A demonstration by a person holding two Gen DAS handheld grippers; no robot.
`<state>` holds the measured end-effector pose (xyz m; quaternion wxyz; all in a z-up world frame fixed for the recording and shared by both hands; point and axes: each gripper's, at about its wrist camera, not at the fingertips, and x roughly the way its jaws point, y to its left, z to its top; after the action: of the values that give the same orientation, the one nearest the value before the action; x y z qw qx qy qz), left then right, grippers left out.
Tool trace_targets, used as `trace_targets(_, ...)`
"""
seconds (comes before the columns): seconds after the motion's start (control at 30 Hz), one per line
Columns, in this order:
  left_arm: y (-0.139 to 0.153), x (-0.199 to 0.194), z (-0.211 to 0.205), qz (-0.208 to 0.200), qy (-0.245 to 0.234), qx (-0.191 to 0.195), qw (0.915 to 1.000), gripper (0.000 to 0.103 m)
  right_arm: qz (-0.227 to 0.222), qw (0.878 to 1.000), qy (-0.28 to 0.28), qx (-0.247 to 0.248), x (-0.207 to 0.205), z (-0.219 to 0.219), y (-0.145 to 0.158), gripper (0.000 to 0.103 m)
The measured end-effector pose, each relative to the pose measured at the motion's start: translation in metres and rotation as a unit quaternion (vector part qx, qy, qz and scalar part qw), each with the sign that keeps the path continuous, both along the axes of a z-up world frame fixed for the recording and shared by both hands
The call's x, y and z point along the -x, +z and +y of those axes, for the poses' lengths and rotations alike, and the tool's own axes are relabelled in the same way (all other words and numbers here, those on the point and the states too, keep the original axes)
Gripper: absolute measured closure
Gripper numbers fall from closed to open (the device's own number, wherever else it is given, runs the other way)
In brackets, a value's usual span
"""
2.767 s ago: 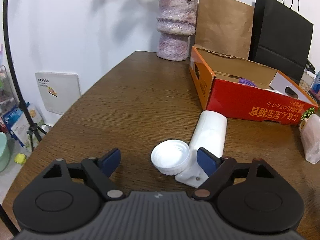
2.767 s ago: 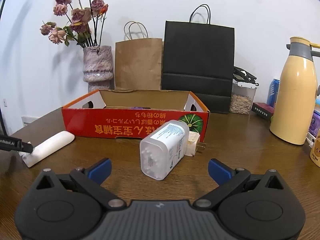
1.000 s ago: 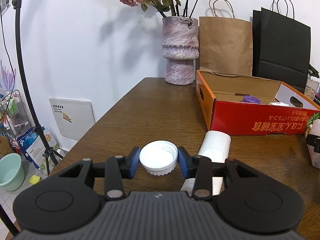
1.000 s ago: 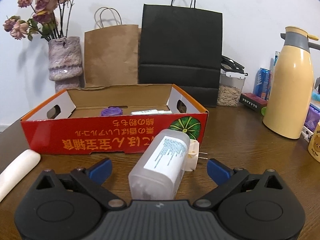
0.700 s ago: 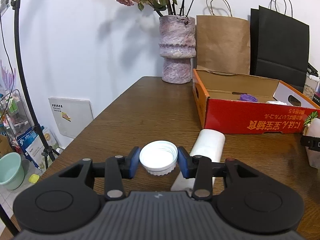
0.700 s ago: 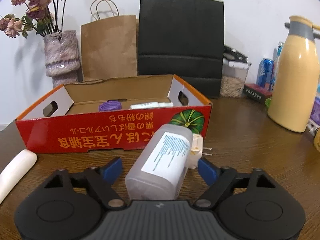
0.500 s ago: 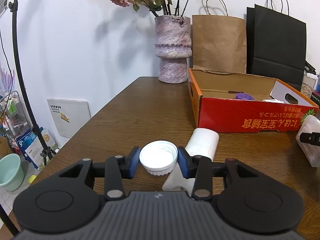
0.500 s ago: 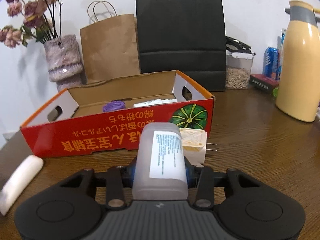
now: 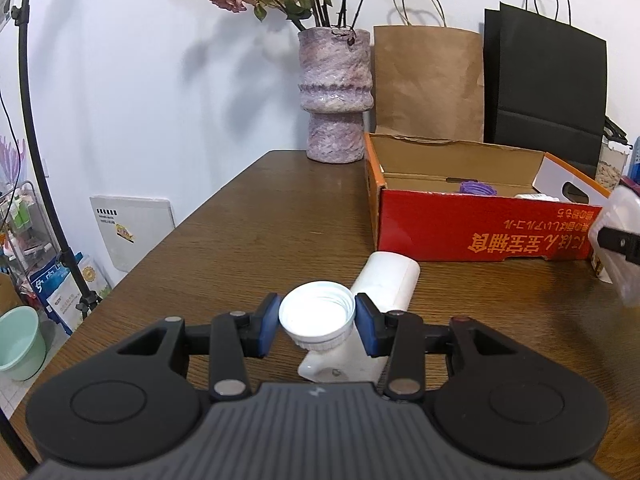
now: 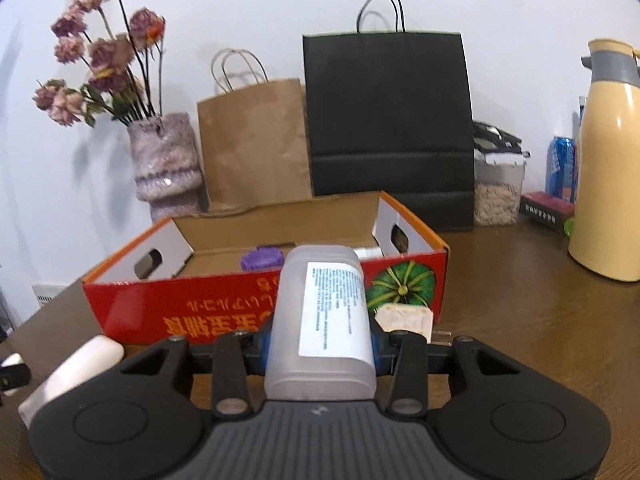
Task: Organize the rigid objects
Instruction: 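Carry the white cap with the left tool while the right tool carries the bottle to the box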
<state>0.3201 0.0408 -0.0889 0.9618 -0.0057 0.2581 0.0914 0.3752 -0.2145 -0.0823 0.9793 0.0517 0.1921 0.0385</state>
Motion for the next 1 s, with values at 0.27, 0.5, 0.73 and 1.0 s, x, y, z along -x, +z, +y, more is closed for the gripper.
trace_targets(0.27,0.002,-0.003,-0.019,-0.006,-0.014,-0.009,0.9998,0.062,-0.044,0.999,0.011,-0.011,0.008,-0.002,0.009,0.063)
trace_targets(0.5,0.006,-0.012,-0.034,-0.014,-0.017,-0.014,0.9996,0.062,-0.077,0.997,0.017,-0.018,0.009,-0.008,0.013,0.063)
trace_targets(0.73,0.011,-0.024,-0.052,-0.027,-0.026,-0.024,0.999,0.062,-0.098,0.995,0.02,-0.017,0.005,-0.013,0.016,0.063)
trace_targets(1.0,0.018,-0.039,-0.066,-0.042,-0.032,-0.034,0.998,0.062,-0.114,0.993,0.025,-0.02,-0.005,-0.017,0.017,0.063)
